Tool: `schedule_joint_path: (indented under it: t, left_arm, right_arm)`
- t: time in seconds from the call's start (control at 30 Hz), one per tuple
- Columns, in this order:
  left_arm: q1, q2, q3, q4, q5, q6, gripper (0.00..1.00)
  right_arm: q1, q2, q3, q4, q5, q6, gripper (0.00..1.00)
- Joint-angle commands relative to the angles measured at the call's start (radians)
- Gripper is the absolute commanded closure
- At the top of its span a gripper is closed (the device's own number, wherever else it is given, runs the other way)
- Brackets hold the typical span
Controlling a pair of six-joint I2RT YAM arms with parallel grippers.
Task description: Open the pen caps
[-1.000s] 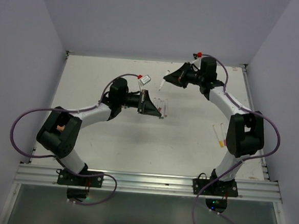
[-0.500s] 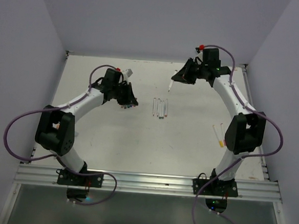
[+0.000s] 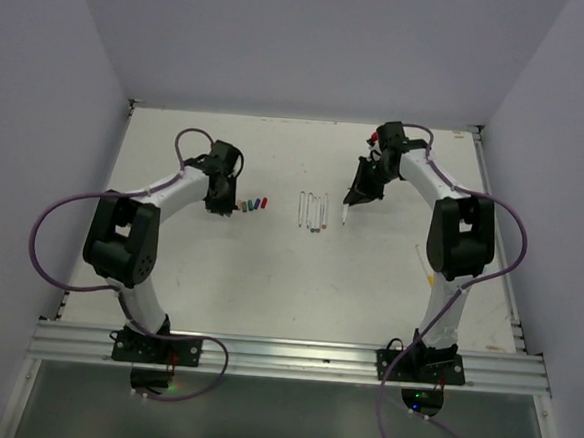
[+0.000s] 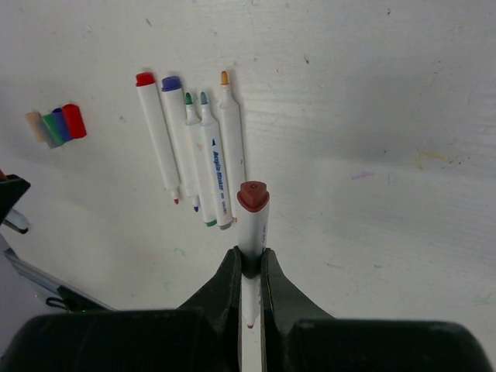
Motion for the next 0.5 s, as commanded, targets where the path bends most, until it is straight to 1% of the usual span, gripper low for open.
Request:
schedule_joint_path:
  t: [0.0, 0.2, 0.33, 0.43, 0.47]
  left_arm:
    - [0.026, 0.077, 0.072, -0.006, -0.100, 0.051, 1.00]
    - [0.058, 0.179, 0.131, 0.017, -0.059, 0.075, 1.00]
    - [0.064, 0.210, 0.155, 0.027, -0.025, 0.077, 1.00]
    - [0.071, 0.223, 0.172, 0.035, 0.004, 0.077, 0.93]
    - [0.071, 0.223, 0.180, 0.038, 0.010, 0.080, 0.88]
  right_arm:
    - [0.006, 0.018, 0.041, -0.036, 0.045, -0.050, 1.00]
    - [0.016, 0.061, 0.053, -0.048, 0.053, -0.064, 1.00]
    - [0.034, 0.086, 0.059, -0.046, 0.065, -0.067, 1.00]
    - [0.054, 0.103, 0.074, -0.054, 0.080, -0.075, 1.00]
    - [0.057, 0.106, 0.077, -0.057, 0.085, -0.076, 1.00]
